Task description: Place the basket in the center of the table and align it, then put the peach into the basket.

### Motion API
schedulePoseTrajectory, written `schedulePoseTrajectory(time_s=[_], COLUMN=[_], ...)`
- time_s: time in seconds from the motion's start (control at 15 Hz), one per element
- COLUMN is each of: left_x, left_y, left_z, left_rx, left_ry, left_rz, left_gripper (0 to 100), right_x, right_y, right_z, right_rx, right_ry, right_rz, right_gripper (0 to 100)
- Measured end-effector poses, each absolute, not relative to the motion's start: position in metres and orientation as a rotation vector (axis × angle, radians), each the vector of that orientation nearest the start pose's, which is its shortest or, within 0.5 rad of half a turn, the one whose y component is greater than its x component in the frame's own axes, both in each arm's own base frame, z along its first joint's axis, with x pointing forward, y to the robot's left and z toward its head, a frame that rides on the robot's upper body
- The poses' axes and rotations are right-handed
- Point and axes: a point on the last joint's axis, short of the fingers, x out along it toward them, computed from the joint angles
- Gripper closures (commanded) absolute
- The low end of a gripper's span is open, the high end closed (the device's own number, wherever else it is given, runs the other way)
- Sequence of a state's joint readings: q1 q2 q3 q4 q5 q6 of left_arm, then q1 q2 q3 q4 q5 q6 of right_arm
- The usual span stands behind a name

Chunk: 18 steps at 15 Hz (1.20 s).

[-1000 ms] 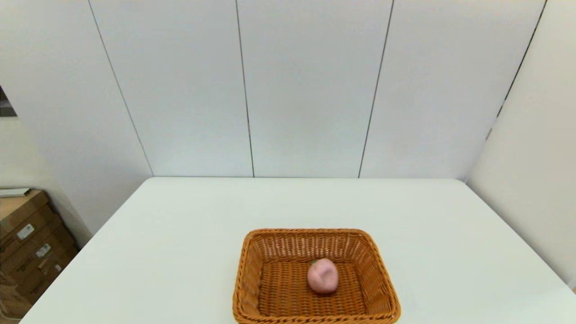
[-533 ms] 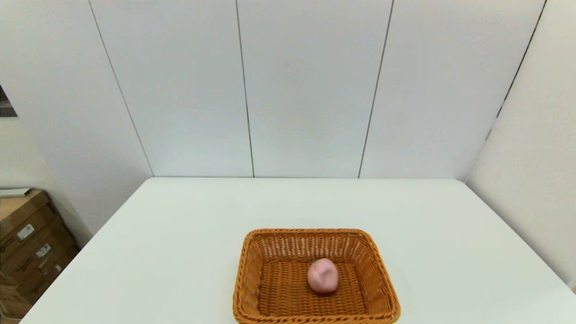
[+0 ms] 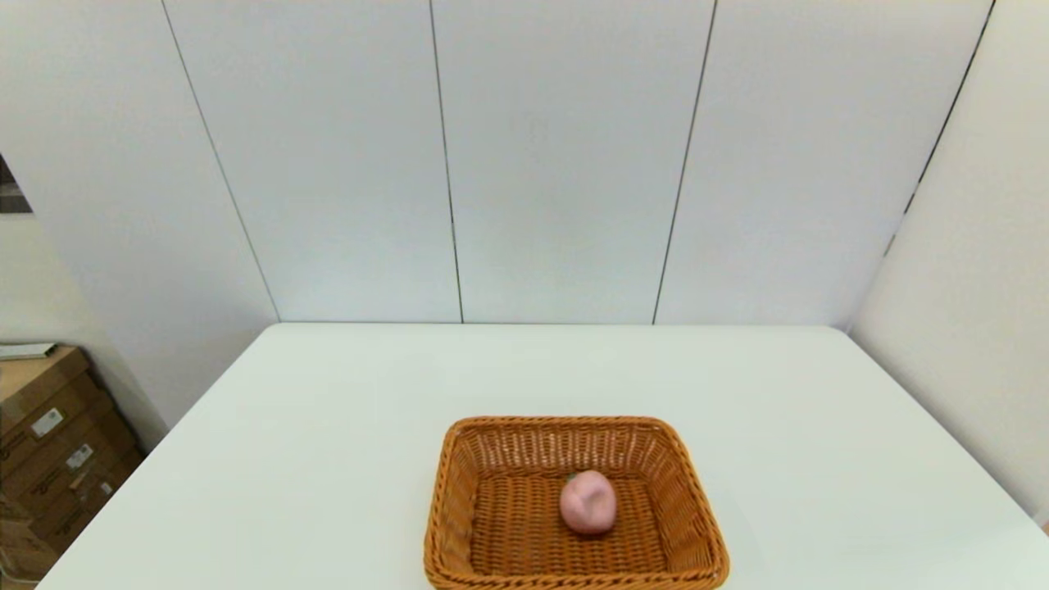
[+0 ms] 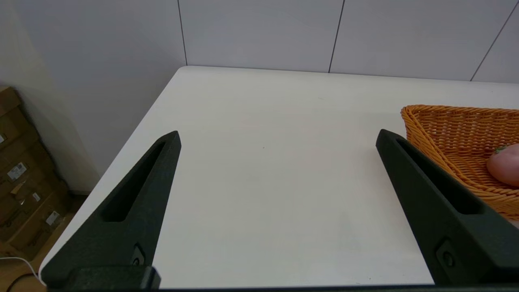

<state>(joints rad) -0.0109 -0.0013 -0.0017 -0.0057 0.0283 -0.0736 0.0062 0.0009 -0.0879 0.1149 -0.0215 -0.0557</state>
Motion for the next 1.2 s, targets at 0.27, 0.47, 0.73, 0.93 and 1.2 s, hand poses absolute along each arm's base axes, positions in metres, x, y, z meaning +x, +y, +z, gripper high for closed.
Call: schedulePoseTrajectory(time_s=[0.27,0.47,0.73,0.93,1.2], left_x=[-0.0230,-0.0230,-0.0230,-0.0230,-0.0230], left_y=[0.0009,0.0009,0.0009,0.0009,0.0009], left_z=[0.0765,0.0765,0.0765,0.0765,0.0765], left_rx=[-0.073,-0.073,-0.074,-0.074,-0.075], left_ry=[-0.009,-0.009,-0.009,-0.009,-0.009], left_rz=[0.018,0.017,0.018,0.017,0.018], left_gripper=[0,0,0,0,0], right_x=[-0.0245,-0.0241,-0.0240,-0.0241,-0.0241], right_y=[-0.0005,-0.0005,-0.0005,-0.0006,-0.0006], right_z=[0.0775,0.0762,0.0759,0.0761,0.0763], right_rx=[-0.052,-0.032,-0.021,-0.001,0.014], right_ry=[0.013,0.017,0.018,0.017,0.017], right_rz=[-0.009,-0.008,-0.010,-0.012,-0.012], right_gripper=[0,0,0,0,0])
